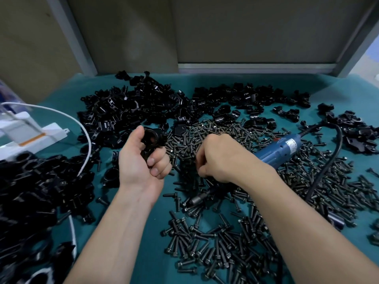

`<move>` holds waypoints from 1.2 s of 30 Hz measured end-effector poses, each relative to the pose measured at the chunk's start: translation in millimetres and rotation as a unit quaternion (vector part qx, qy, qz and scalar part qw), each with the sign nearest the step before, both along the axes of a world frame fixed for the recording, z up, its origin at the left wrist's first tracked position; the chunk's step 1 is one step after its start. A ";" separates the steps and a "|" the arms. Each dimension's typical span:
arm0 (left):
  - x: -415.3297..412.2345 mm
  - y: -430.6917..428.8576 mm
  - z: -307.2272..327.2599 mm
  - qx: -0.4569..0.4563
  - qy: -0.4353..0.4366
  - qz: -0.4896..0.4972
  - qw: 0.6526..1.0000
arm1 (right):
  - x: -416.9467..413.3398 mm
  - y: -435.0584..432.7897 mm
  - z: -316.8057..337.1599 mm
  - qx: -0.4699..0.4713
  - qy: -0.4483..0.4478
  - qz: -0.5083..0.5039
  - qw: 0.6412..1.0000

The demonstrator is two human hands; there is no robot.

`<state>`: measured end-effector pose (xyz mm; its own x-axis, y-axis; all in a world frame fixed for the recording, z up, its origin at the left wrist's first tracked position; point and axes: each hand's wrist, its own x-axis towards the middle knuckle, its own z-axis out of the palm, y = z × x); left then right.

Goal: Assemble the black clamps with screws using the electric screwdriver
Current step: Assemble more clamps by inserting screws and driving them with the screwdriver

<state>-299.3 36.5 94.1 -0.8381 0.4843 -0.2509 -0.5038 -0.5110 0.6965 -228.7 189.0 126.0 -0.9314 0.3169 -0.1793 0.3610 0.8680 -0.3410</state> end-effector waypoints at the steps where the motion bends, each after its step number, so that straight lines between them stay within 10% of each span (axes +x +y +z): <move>1: -0.6 -1.0 0.4 0.003 0.000 0.003 1.000 | 2.2 1.6 0.1 0.000 0.001 -0.008 1.000; 6: -3.1 -4.1 1.0 0.008 0.002 0.015 1.000 | 12.2 0.4 -6.0 0.107 0.084 -0.044 0.990; 21: -5.3 -6.7 1.1 0.006 -0.001 0.031 0.999 | -1.3 -27.3 -3.4 -0.052 0.103 0.006 0.993; 30: -4.5 -5.3 1.8 -0.003 -0.002 0.033 0.999 | -1.7 -36.1 7.7 0.121 0.094 -0.004 0.988; 36: -6.4 -6.5 0.5 0.002 0.005 0.026 1.000 | 6.7 -23.9 15.4 0.011 -0.012 0.004 1.000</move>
